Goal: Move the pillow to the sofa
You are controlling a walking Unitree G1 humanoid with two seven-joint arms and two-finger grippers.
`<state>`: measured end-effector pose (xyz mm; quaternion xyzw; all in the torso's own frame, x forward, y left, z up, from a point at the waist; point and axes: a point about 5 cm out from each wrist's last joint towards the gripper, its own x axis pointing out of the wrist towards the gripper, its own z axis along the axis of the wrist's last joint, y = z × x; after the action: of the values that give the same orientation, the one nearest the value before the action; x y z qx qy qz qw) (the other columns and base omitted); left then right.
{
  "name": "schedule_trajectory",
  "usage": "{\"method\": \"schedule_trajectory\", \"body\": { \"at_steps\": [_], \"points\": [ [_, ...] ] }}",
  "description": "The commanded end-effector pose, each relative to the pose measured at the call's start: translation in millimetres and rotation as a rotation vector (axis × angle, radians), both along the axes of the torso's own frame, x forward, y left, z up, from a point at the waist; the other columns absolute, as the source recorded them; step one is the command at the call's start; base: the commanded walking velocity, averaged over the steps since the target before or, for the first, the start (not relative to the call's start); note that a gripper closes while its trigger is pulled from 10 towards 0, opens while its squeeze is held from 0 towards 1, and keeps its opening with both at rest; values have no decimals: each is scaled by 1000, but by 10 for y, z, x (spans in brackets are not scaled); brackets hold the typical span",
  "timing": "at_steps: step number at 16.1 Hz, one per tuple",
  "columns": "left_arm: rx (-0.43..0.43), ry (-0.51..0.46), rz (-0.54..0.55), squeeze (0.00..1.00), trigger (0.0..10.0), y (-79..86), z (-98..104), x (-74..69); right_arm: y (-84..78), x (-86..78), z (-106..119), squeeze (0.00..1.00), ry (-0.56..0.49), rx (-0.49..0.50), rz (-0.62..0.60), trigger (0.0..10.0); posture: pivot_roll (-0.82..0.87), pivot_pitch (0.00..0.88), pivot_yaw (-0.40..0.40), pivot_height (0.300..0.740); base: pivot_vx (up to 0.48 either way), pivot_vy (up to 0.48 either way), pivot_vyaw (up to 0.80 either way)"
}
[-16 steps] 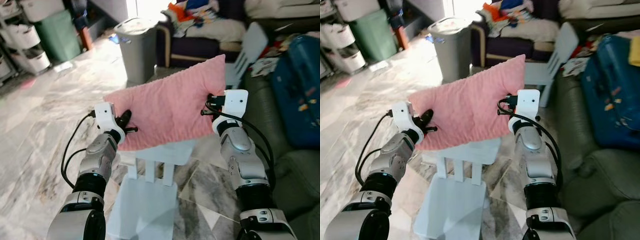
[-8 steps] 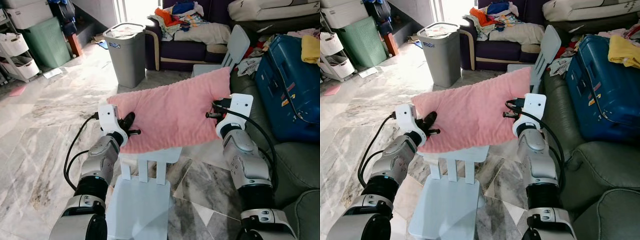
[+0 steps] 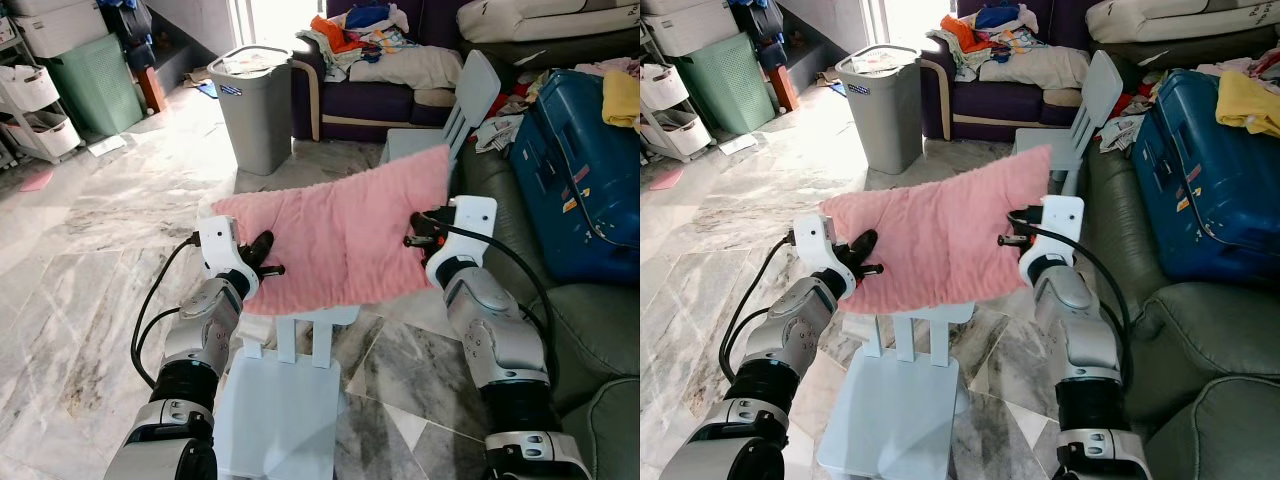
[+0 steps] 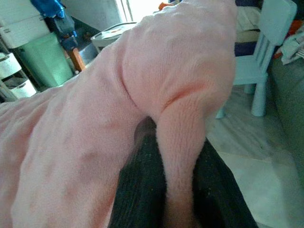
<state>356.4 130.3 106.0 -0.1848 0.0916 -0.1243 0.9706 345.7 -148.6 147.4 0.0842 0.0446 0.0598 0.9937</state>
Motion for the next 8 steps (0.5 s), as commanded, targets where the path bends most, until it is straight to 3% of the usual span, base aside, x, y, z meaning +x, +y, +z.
{"method": "schedule_trajectory", "body": {
  "at_steps": [1,2,5,7,8],
  "points": [
    [8,-37,-12,0,10000,-14,94,12,-35,3,40,0,-12,-17,-19,10000,-93,0,28,740,-285,0,0],
    [10,-34,-12,0,10000,-10,91,11,-82,16,34,0,-5,-91,-74,10000,-94,0,28,740,-304,0,0],
    [8,-31,-15,0,10000,-15,87,8,-76,0,33,0,-17,-72,-59,10000,-95,0,28,740,-329,0,0],
    [6,-28,-17,0,10000,-24,87,6,-80,6,59,0,-49,-123,-75,10000,-98,0,29,740,-375,0,0],
    [5,-25,-17,0,10000,-28,85,5,-46,-1,46,0,-19,-109,-45,10000,-98,0,29,740,-368,0,0]
  ]
}}
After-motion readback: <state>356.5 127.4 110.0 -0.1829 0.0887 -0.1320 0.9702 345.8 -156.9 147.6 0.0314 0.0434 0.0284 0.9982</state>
